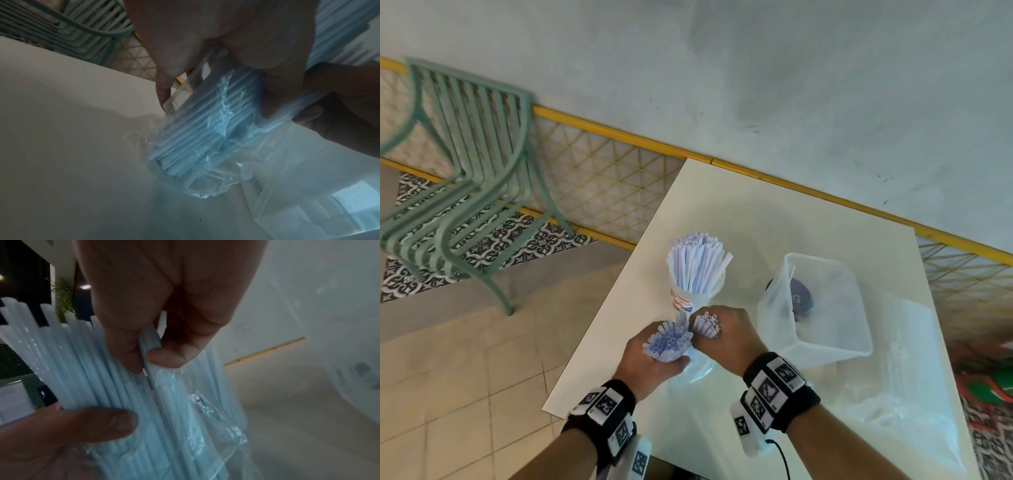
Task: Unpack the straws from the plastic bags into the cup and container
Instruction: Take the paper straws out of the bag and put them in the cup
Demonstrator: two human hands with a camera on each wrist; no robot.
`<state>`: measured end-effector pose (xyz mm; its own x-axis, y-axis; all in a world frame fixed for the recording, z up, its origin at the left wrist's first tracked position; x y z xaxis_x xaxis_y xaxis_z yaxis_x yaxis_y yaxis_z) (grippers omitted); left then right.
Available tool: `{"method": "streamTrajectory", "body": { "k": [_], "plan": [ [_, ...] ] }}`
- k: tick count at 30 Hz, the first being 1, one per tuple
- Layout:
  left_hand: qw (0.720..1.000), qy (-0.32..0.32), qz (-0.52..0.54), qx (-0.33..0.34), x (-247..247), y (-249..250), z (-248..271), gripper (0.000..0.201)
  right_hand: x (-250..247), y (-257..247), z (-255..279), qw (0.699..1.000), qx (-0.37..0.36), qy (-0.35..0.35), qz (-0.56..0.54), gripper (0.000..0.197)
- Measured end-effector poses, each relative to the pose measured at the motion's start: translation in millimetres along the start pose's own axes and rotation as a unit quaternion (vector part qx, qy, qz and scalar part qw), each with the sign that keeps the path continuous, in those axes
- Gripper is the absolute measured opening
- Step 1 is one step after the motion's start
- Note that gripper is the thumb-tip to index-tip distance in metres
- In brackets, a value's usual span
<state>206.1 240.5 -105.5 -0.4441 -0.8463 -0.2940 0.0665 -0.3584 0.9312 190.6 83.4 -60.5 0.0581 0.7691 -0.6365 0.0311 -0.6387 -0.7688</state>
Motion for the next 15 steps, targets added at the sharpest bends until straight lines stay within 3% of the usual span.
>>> {"method": "streamTrajectory", "body": {
  "k": [4, 6, 9, 15],
  "plan": [
    [1.0, -0.022, -0.002, -0.002, -8, -5, -7, 0.051, 4, 2, -2, 1.0, 0.009, 0.012, -0.016, 0.026],
    [0.997, -0.069, 0.009, -0.016, -9, -10, -9, 0.06, 9, 3, -3, 1.0, 0.022, -0.007, -0.02, 0.015],
    [0.991, -0.135, -0.014, 0.006, -7, -9, -10, 0.076, 11, 9, -4, 0.999, 0.04, -0.009, -0.006, 0.018],
    [0.991, -0.134, 0.003, 0.003, -13, -9, -17, 0.08, 9, -5, -10, 0.999, 0.036, -0.025, 0.001, 0.028]
  ]
}}
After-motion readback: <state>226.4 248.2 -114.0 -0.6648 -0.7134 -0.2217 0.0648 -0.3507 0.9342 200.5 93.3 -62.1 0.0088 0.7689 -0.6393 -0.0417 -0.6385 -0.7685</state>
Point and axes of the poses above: each hand's wrist, its own z-axis away from the middle knuckle, its own x-axis out of the palm, y = z × x, the point moved 7 cm from there along -z, towards the middle knuckle, and after that the axes turned 1 degree about -y, right-handed, at the moved point
